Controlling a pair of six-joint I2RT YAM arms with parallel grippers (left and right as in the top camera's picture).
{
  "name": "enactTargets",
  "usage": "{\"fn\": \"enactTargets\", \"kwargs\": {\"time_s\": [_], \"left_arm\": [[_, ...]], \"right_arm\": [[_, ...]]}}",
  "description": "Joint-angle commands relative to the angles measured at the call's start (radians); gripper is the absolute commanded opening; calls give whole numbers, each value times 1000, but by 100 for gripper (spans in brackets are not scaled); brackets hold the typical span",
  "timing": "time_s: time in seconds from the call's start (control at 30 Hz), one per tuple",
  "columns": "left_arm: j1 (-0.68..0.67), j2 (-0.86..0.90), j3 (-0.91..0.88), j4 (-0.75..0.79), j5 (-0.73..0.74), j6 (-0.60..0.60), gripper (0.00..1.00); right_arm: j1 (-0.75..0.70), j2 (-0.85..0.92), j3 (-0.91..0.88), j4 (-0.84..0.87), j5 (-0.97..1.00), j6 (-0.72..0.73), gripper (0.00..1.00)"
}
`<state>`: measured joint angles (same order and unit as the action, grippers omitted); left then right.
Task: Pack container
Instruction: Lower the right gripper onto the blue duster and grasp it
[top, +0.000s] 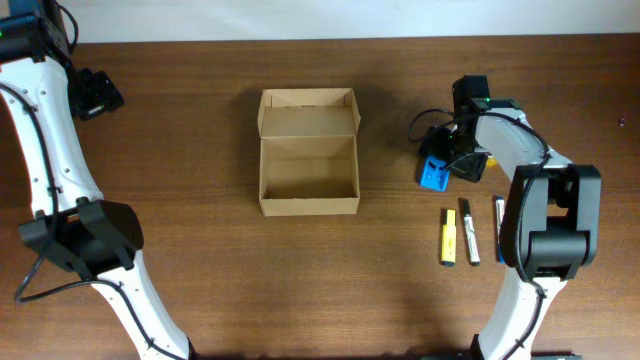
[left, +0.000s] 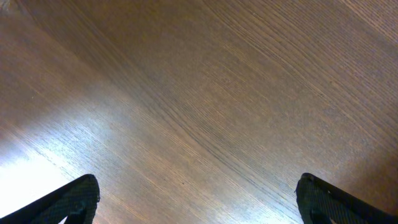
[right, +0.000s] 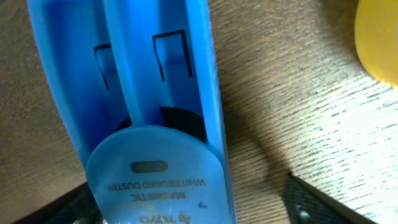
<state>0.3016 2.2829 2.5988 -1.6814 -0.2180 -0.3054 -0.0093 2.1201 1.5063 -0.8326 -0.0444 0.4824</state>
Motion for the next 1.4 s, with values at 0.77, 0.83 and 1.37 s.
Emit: {"fn": "enactTargets", "kwargs": {"time_s": [0.77, 0.83, 1.37], "left_arm": [[5, -24, -7, 1, -7, 15, 100], [5, -24, -7, 1, -7, 15, 100], [5, -24, -7, 1, -7, 15, 100]], "right_arm": [[22, 31, 130, -170, 140, -243, 92], [29, 31, 151, -170, 139, -253, 93], [38, 32, 167, -159, 131, -320, 93]]}}
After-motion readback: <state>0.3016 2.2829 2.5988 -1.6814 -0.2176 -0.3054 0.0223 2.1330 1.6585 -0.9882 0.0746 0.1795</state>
